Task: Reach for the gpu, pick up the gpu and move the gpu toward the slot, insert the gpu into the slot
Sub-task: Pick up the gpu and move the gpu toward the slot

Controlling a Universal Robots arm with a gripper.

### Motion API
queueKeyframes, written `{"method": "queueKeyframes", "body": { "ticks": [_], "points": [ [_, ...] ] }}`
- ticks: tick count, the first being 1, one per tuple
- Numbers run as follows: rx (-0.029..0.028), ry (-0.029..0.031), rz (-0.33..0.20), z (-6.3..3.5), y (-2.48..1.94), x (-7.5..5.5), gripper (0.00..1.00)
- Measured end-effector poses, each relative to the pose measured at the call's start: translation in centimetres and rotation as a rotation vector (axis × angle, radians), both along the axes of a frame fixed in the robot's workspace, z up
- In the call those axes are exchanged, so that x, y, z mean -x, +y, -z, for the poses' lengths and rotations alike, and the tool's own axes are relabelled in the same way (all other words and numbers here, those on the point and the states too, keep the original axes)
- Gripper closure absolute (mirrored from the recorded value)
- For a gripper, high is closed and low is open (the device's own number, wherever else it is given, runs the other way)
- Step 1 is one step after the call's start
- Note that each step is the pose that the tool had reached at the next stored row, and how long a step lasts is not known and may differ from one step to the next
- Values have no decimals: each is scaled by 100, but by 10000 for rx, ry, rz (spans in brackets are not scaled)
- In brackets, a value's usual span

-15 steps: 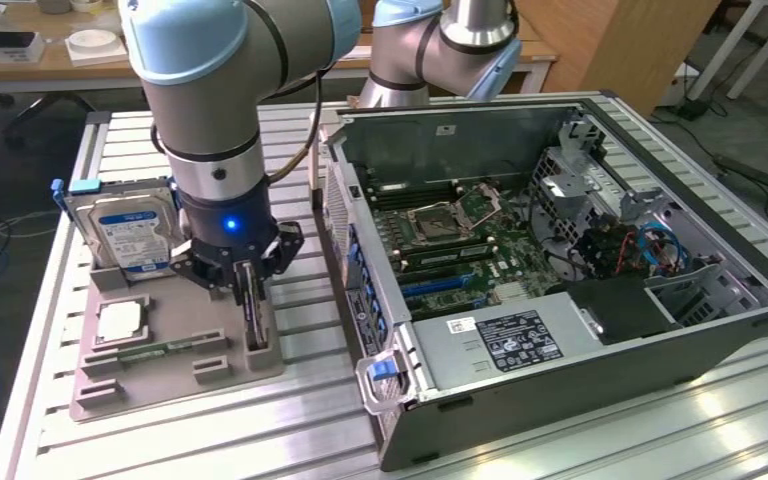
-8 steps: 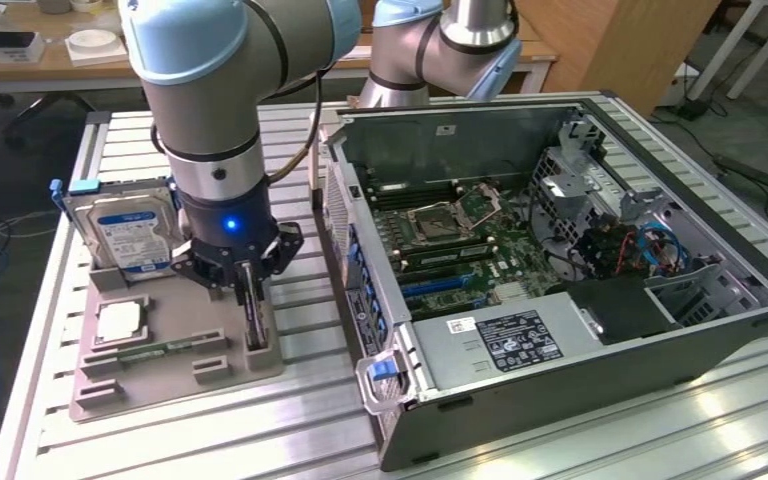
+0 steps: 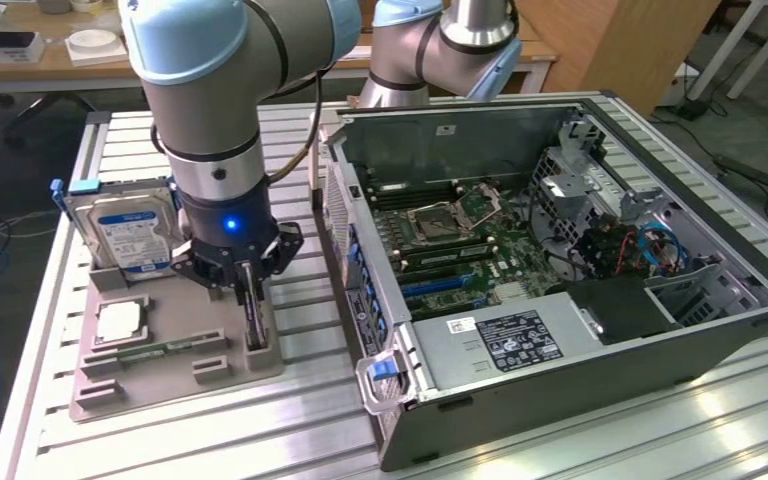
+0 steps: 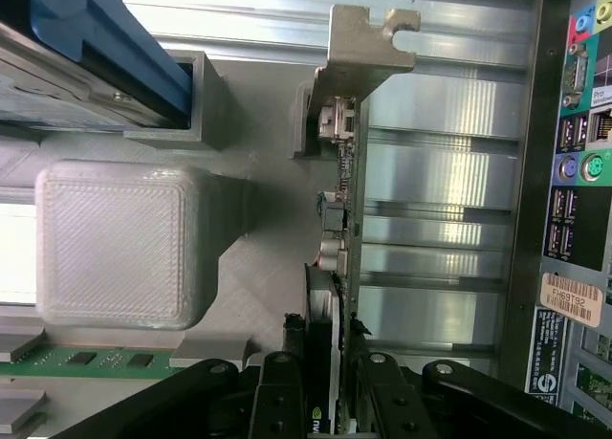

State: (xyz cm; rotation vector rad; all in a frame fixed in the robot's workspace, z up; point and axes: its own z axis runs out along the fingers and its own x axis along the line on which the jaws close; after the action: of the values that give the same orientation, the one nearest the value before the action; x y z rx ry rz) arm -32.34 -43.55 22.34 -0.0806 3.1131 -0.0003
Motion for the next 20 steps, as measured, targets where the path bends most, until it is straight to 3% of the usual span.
{"method": "queueKeyframes", "body": {
  "ticks": [8,20],
  "points": [
    [-1,-2,0,-18,0,0,73],
    [1,0,0,-381,0,1,73]
  ]
}}
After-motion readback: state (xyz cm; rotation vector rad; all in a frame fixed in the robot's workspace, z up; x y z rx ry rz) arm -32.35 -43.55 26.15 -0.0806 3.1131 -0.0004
